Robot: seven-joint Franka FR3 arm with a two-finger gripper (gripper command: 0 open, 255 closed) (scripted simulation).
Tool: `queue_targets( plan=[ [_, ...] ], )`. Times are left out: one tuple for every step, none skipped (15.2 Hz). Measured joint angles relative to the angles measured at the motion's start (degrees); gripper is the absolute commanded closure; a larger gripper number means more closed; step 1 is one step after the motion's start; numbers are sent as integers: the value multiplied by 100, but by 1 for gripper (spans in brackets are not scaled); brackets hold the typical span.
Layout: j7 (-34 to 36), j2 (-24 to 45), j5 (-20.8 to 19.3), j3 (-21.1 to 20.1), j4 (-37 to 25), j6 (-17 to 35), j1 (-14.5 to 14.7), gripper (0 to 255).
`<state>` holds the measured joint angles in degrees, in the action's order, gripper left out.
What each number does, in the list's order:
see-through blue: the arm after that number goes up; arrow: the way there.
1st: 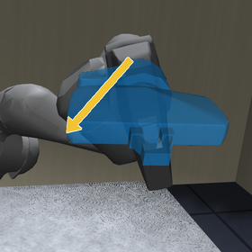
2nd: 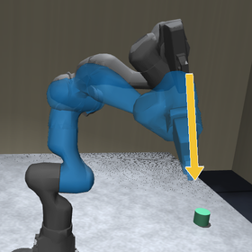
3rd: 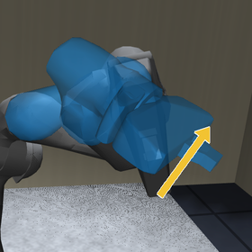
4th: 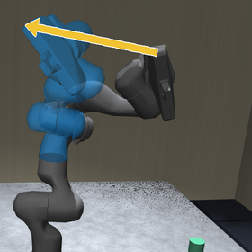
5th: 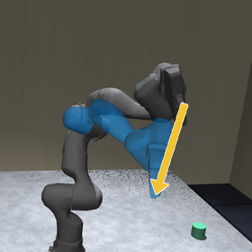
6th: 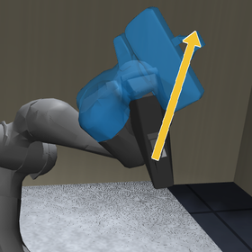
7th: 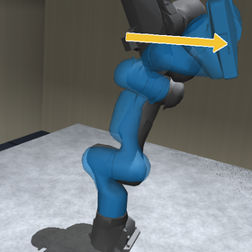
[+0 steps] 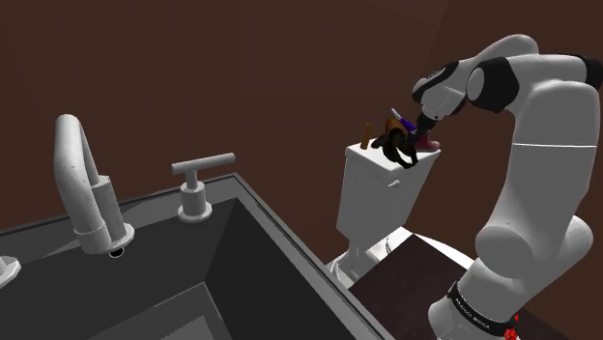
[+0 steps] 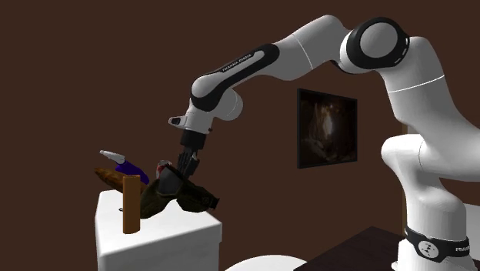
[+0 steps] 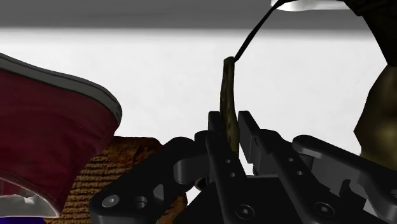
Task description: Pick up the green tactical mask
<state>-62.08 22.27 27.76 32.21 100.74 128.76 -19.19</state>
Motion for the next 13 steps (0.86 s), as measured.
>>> queue_targets(
  plan=[
    [24, -39, -35, 18, -18, -50, 9, 255],
    [59, -56, -64, 30, -72, -113, 14, 255],
    [86, -91, -97, 44, -96, -164, 25, 255],
    [109, -142, -138, 66, -111, -222, 33, 255],
    [134, -156, -162, 78, -169, -287, 31, 255],
    [155, -172, -187, 89, -215, -347, 30, 255],
    [185, -182, -210, 99, -284, -420, 29, 255],
    [224, -220, -248, 113, -319, -482, 44, 255],
    [248, -248, -273, 122, -340, -523, 54, 255],
    [283, -282, -311, 137, -392, -599, 61, 255],
    [306, -304, -333, 146, -423, -644, 67, 255],
    [321, -314, -352, 156, -492, -723, 57, 255],
    [337, -328, -368, 163, -521, -762, 58, 255]
  ],
)
